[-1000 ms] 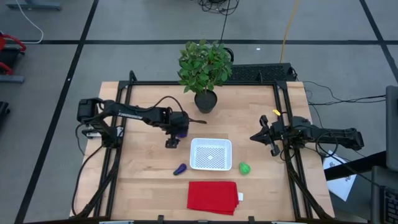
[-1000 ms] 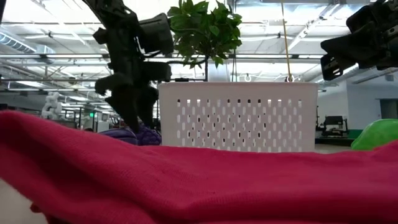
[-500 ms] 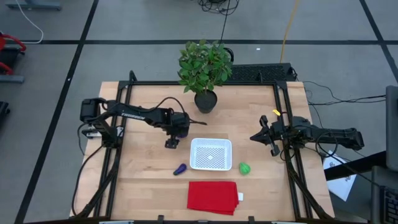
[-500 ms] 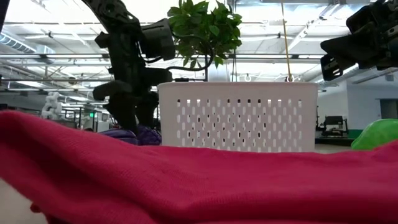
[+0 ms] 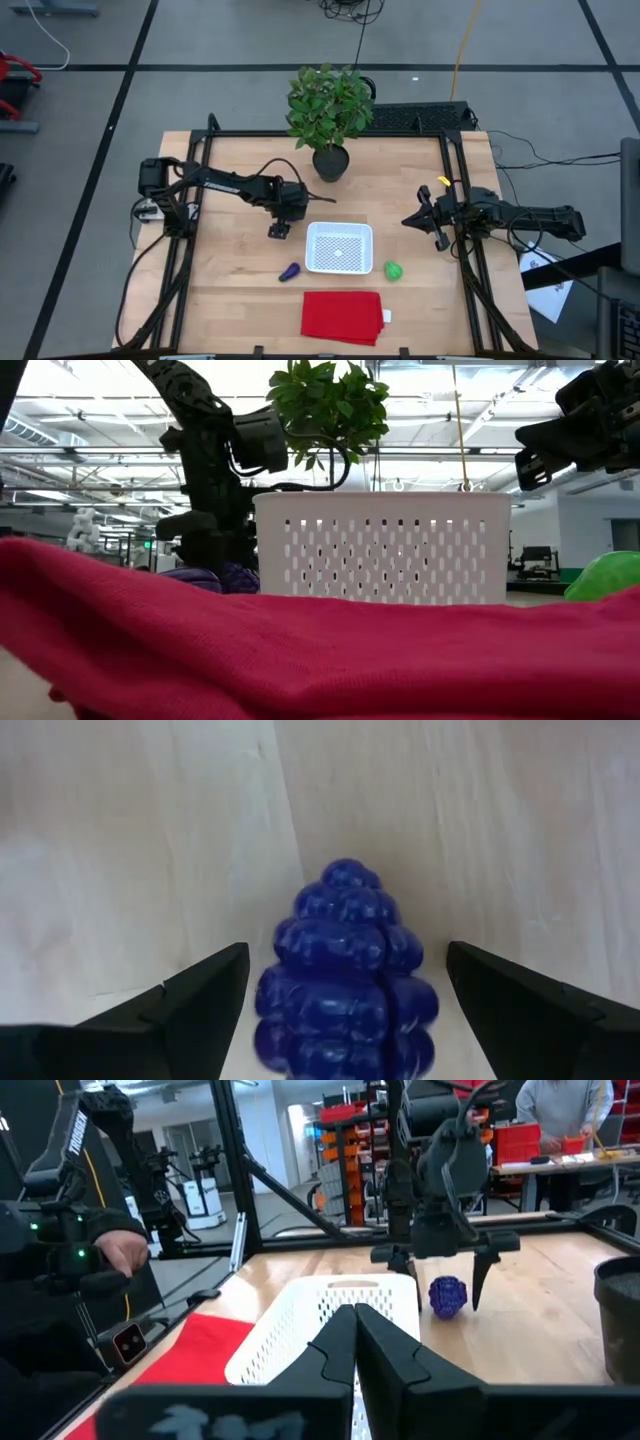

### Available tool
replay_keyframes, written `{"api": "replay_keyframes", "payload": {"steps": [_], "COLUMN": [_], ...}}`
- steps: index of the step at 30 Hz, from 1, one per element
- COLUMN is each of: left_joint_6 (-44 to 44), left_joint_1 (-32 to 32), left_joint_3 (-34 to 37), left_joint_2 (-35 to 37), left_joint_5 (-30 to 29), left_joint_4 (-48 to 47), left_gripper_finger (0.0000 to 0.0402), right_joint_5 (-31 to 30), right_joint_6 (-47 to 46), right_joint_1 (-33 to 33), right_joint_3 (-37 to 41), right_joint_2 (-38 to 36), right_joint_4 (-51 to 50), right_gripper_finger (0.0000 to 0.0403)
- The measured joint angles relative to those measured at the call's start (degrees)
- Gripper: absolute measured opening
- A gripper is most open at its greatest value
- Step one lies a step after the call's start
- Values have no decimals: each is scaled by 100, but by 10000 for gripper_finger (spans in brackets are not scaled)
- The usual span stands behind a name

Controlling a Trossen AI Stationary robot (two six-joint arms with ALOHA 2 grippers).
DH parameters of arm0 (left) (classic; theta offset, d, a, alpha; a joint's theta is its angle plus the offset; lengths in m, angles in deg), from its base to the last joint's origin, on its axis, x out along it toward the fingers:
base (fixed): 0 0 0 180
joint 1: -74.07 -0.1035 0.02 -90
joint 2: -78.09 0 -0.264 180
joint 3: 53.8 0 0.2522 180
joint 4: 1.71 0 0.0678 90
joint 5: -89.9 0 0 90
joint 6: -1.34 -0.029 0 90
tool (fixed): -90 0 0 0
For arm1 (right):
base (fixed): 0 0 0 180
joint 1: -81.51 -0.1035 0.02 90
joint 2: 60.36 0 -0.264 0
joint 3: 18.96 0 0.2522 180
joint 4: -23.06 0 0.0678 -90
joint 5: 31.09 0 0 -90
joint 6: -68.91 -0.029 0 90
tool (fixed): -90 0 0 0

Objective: Pick and placing Produce into tupperware
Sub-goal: Put the violet grapes into the white bin

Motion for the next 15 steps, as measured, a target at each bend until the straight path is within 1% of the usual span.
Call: {"api": "replay_keyframes", "payload": {"steps": [4,7,10,15], "left_joint_6": [10,46,48,48], "left_joint_1": [1,1,6,7], "left_joint_3": [-1,1,3,5], "left_joint_2": [0,25,25,25], "left_joint_5": [-12,-3,7,28], "left_joint_4": [-11,-69,-75,-110], "left_gripper_finger": [346,336,311,252], "right_joint_5": [0,0,0,0], "right_joint_6": [6,15,15,15], "right_joint_1": [0,0,0,0], "right_joint_3": [0,0,0,0], "right_joint_2": [36,43,43,43], "right_joint_4": [-1,10,13,13], "right_gripper_finger": [0,0,0,0]}}
